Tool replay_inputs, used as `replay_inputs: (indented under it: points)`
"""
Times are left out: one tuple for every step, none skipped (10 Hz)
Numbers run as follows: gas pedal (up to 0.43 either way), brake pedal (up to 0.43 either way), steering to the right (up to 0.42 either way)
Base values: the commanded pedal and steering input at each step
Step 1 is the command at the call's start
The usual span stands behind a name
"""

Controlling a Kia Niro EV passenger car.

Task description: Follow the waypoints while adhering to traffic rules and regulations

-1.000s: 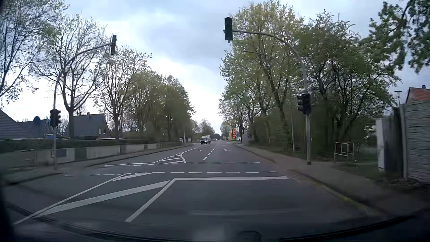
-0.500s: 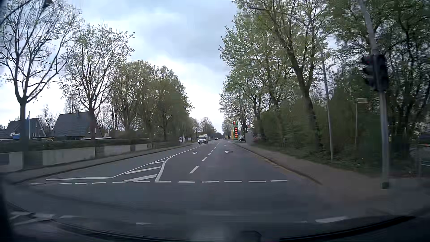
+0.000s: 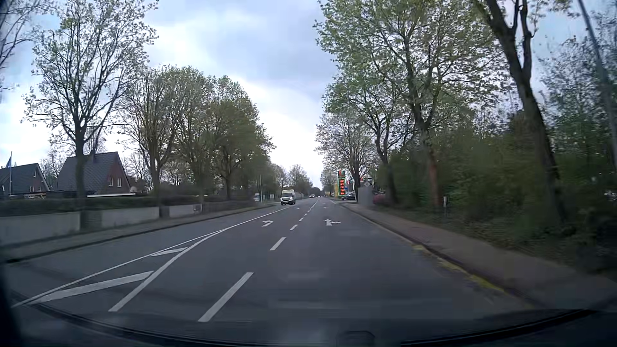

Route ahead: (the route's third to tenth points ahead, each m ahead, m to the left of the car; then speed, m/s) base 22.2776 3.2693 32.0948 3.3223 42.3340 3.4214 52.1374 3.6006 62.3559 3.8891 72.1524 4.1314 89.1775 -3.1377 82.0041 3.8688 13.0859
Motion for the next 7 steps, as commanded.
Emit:
replay_inputs:
  points:
    - [0.150, 0.000, -0.006]
    - [0.138, 0.000, -0.005]
    - [0.130, 0.000, -0.005]
    - [0.130, 0.000, -0.005]
    - [0.130, 0.000, -0.005]
    - [0.130, 0.000, -0.005]
    - [0.118, 0.000, -0.005]
